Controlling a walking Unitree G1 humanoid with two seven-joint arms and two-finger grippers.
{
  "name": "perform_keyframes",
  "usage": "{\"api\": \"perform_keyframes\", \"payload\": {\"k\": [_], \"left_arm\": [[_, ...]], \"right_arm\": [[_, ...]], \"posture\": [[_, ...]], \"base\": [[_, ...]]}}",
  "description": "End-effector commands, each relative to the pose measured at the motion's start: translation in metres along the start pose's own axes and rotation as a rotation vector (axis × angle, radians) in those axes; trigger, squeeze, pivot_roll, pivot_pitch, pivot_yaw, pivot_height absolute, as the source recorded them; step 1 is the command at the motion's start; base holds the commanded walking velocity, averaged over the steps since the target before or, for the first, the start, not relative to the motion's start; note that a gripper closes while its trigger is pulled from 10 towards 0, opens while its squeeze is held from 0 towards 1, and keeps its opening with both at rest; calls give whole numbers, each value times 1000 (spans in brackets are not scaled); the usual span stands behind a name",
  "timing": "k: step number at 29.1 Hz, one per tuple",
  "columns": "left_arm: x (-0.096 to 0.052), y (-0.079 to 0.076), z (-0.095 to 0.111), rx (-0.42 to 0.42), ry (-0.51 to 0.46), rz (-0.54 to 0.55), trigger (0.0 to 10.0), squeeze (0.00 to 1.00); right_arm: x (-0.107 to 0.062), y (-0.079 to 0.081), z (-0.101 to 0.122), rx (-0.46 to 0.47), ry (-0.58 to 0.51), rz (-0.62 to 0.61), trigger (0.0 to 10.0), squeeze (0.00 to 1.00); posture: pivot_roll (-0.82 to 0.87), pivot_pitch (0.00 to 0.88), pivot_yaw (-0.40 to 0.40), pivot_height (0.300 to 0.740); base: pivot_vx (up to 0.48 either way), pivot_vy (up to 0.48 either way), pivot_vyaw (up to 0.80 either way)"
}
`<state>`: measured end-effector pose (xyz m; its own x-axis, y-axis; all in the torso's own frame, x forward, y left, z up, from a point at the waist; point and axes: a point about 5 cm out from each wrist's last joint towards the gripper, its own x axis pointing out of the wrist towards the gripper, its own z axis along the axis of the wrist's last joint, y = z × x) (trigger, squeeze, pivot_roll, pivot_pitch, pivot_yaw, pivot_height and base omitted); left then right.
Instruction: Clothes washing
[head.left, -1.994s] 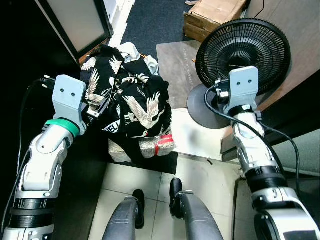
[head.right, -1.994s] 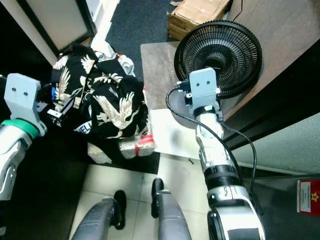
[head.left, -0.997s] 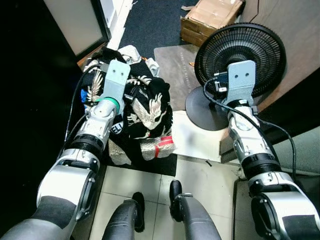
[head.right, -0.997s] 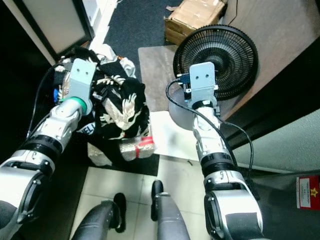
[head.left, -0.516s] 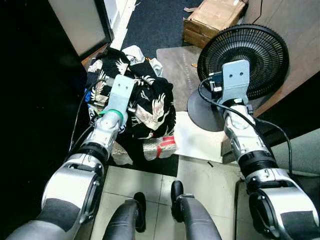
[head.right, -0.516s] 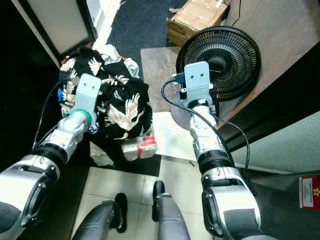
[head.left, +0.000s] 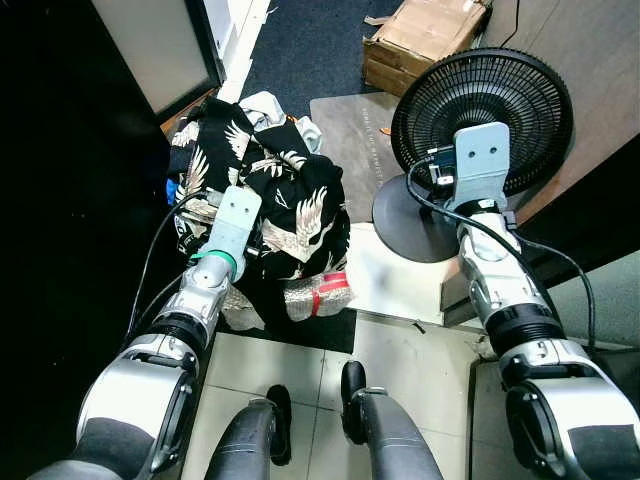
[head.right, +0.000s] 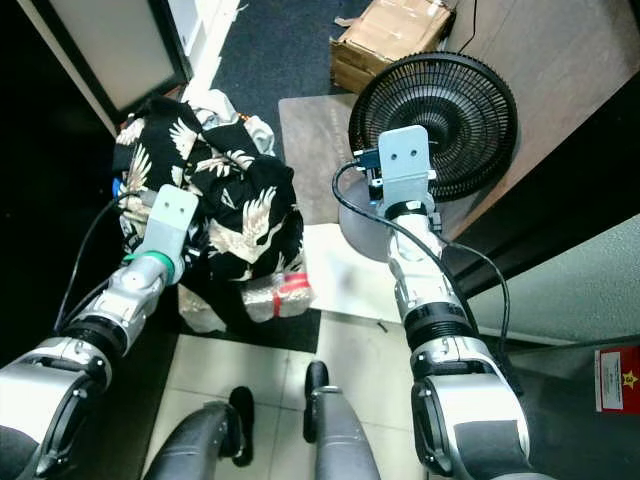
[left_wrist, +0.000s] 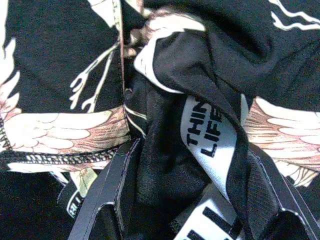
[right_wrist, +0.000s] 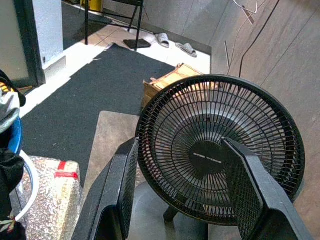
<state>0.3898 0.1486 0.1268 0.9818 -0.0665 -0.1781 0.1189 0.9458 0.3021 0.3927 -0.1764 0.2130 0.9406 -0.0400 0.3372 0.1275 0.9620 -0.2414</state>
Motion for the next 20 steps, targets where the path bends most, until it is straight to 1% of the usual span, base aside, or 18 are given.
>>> {"api": "perform_keyframes", "payload": {"k": [1,2,3,6,10,12,15,20], "left_arm": [[-4,4,-14,-31,38,25,0,0],[-4,4,-14,-31,38,25,0,0],[-3,9,-9,-53,9,45,0,0],[-3,11,-7,-59,-2,51,0,0],[-4,18,-2,-78,-57,67,0,0],[-4,19,-2,-79,-67,67,0,0],[-6,22,-4,-85,-79,76,0,0],[-13,21,-19,-34,-77,64,0,0]], "right_arm": [[-4,-3,-10,5,34,-13,10000,0],[-4,-3,-10,5,34,-13,10000,0],[-3,-3,-9,6,34,-14,10000,0],[-3,-3,-9,6,33,-14,10000,0],[-5,-3,-11,9,32,-16,10000,0],[-5,-3,-11,9,33,-16,10000,0],[-5,-5,-12,8,37,-16,10000,0],[-5,-6,-12,7,35,-18,10000,0]], "posture": [[-69,327,75,740],[-69,327,75,740],[-64,318,74,740],[-64,318,74,740],[-55,304,67,740],[-55,303,67,740],[-52,298,65,740],[-50,287,59,740]], "base": [[0,0,0],[0,0,0],[0,0,0],[0,0,0],[0,0,0],[0,0,0],[0,0,0],[0,0,0]]}}
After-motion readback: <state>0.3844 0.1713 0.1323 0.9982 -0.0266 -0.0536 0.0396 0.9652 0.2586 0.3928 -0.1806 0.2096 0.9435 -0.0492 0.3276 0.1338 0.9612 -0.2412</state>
